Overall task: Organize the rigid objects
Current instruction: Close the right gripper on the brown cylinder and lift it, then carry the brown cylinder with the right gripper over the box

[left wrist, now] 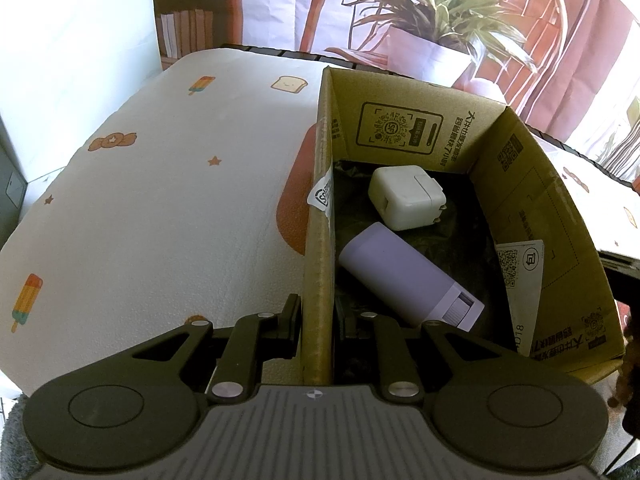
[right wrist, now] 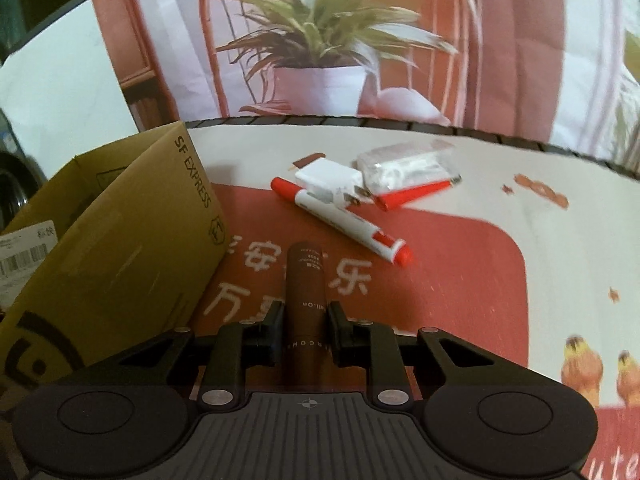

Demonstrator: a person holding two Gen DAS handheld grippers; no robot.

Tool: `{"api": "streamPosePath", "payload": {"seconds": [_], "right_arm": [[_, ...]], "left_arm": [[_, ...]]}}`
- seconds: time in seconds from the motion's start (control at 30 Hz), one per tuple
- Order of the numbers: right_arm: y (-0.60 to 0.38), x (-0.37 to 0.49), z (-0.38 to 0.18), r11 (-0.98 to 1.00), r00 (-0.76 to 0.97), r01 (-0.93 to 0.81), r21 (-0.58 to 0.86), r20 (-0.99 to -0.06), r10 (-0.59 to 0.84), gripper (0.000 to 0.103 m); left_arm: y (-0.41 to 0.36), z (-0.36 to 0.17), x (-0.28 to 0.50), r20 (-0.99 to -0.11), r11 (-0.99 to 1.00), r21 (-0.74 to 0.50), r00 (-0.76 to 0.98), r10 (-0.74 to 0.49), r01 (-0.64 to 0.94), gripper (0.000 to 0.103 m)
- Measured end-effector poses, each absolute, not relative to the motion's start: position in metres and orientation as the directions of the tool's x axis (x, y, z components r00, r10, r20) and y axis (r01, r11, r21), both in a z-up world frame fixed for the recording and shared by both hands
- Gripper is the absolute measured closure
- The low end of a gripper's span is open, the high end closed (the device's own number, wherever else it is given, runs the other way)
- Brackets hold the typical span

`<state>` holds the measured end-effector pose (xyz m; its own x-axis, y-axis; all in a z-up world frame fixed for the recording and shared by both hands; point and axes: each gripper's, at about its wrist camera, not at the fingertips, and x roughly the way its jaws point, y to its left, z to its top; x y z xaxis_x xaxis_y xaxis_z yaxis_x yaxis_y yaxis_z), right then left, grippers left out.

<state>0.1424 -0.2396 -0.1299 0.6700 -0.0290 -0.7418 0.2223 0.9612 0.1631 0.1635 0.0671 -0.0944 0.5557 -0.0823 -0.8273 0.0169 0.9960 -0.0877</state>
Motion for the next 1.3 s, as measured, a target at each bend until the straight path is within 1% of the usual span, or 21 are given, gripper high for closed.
{"api": "streamPosePath", "payload": {"seconds": [0.27, 0.6, 0.7, 0.8, 0.97, 1.1, 1.3], "right_arm": [[-0.24, 0.127, -0.128, 0.95, 0.663, 0.248, 0.188, -0.749, -0.025, 0.082], [-0.233, 0.119, -0.127, 0.951, 0.651, 0.269, 0.153, -0.757, -0.062, 0.082], [-0.237, 0.117, -0.127, 0.938, 0.654, 0.284, 0.197, -0.756, -0.039, 0.082], [-0.246, 0.112, -0.125, 0.901, 0.691, 0.294, 0.32, -0.722, 0.031, 0.082], [-0.254, 0.108, -0.11, 0.855, 0.748, 0.289, 0.431, -0.659, 0.08, 0.082], [-0.254, 0.109, -0.087, 0.837, 0.795, 0.26, 0.481, -0.599, 0.097, 0.082], [-0.238, 0.119, -0.048, 0.846, 0.846, 0.148, 0.512, -0.508, 0.16, 0.082]], "left_arm": [[0.068, -0.094, 0.164, -0.827, 0.996, -0.091, 0.556, -0.085, 0.016, 0.084], [0.069, -0.094, 0.164, -0.827, 0.995, -0.094, 0.556, -0.087, 0.016, 0.084], [0.069, -0.094, 0.164, -0.826, 0.995, -0.094, 0.556, -0.087, 0.016, 0.084], [0.069, -0.094, 0.164, -0.826, 0.995, -0.094, 0.556, -0.087, 0.016, 0.084], [0.069, -0.094, 0.164, -0.826, 0.995, -0.094, 0.556, -0.087, 0.016, 0.084], [0.068, -0.093, 0.164, -0.826, 0.996, -0.091, 0.557, -0.085, 0.017, 0.084], [0.068, -0.093, 0.164, -0.826, 0.996, -0.091, 0.557, -0.084, 0.016, 0.084]]}}
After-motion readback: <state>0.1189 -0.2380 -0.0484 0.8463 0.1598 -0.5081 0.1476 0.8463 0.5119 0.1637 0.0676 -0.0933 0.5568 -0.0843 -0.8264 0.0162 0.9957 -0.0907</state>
